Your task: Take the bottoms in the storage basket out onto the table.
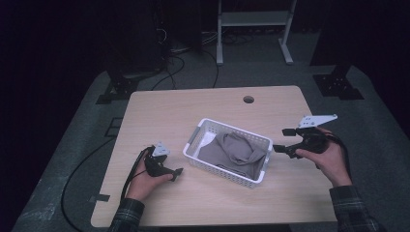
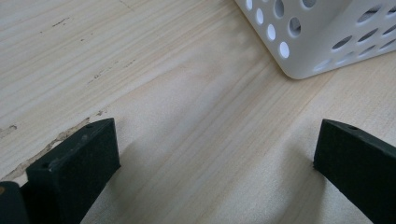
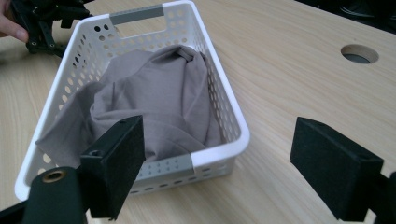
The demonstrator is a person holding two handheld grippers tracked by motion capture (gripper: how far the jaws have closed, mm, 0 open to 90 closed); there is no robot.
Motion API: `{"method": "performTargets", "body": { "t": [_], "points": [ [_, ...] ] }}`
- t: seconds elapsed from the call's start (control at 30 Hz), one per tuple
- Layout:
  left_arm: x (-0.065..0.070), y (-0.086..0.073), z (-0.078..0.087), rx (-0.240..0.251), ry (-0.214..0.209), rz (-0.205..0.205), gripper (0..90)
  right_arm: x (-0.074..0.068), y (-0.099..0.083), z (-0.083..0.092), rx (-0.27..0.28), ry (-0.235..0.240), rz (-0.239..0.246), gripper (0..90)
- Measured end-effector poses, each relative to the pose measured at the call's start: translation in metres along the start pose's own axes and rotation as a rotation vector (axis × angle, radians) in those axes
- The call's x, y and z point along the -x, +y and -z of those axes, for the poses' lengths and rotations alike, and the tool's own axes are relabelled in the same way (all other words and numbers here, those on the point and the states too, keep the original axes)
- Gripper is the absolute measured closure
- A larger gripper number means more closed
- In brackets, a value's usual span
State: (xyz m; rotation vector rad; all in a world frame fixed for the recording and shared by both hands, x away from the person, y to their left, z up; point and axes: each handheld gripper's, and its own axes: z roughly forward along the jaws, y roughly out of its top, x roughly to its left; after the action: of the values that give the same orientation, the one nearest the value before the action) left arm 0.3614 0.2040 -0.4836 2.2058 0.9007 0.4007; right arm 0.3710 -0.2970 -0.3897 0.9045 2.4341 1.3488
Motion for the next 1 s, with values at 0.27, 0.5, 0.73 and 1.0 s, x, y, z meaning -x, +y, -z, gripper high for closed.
{"method": "performTargets", "body": {
  "t": [0.27, 0.5, 0.73, 1.0],
  "points": [
    [0.0, 0.0, 0.0, 0.0, 0.0, -0.003, 0.0, -0.011, 0.012, -0.011, 0.0, 0.011, 0.035, 16.7],
    [0.0, 0.0, 0.0, 0.002, 0.0, -0.001, 0.0, -0.021, 0.024, -0.024, -0.009, 0.032, 0.071, 16.5],
    [0.0, 0.0, 0.0, 0.002, 0.0, 0.0, 0.0, -0.031, 0.033, -0.043, -0.021, 0.06, 0.1, 16.5],
    [0.0, 0.0, 0.0, 0.001, 0.0, -0.003, 0.0, -0.041, 0.041, -0.061, -0.046, 0.079, 0.13, 16.3]
  ]
}}
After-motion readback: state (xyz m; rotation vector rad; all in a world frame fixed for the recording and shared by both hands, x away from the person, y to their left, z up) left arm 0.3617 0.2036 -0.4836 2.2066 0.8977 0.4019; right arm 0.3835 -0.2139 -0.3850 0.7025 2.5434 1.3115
